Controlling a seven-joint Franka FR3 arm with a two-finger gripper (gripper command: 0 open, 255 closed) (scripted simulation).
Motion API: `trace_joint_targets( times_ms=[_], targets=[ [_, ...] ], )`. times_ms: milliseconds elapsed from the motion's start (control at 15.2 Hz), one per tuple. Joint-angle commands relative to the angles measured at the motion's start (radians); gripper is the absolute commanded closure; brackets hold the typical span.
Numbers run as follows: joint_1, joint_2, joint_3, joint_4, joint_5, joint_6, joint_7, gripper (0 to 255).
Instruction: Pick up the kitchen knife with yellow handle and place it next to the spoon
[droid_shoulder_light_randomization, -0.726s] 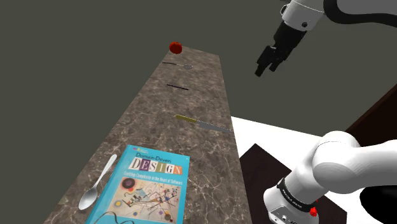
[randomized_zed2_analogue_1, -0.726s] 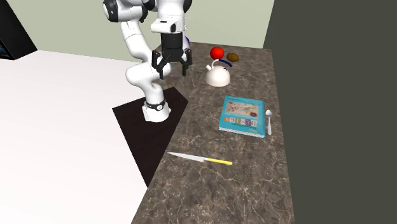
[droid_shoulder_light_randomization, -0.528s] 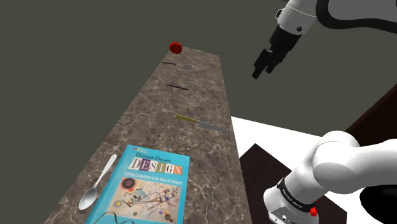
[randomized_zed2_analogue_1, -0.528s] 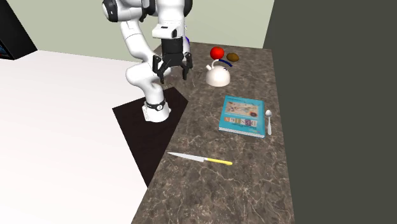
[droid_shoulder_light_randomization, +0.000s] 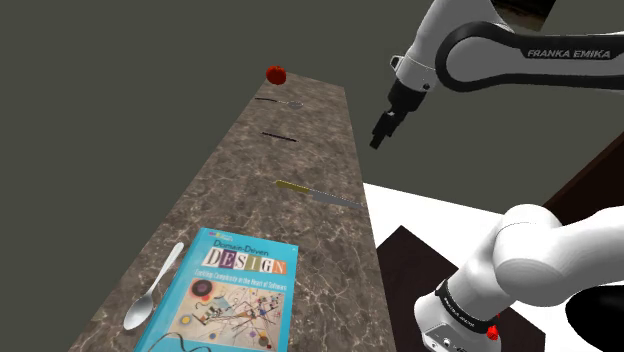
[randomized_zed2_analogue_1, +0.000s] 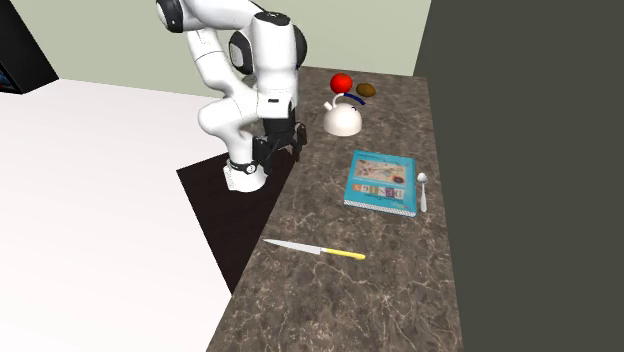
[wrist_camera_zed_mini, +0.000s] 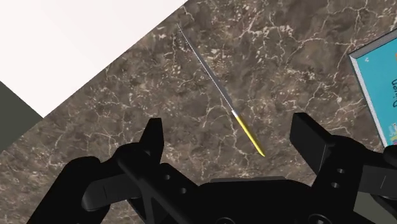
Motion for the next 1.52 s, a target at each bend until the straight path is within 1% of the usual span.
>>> trace_joint_targets(
  times_ms=[0, 330, 594, 924, 1188, 1254, 1452],
  targets=[
    [0.014, 0.054, -0.027, -0.015, -0.003, 0.065, -0.061, 0],
    [0.055, 0.21, -0.084, -0.039, 0.006, 0.228, -0.206, 0],
    [0.091, 0.354, -0.123, -0.035, 0.032, 0.351, -0.331, 0],
    [0.135, 0.549, -0.154, -0.003, 0.1, 0.486, -0.507, 0],
    [0.154, 0.711, -0.151, 0.044, 0.181, 0.574, -0.662, 0],
    [0.152, 0.713, -0.149, 0.044, 0.182, 0.575, -0.663, 0],
    [0.151, 0.75, -0.145, 0.04, 0.199, 0.616, -0.675, 0]
  ],
)
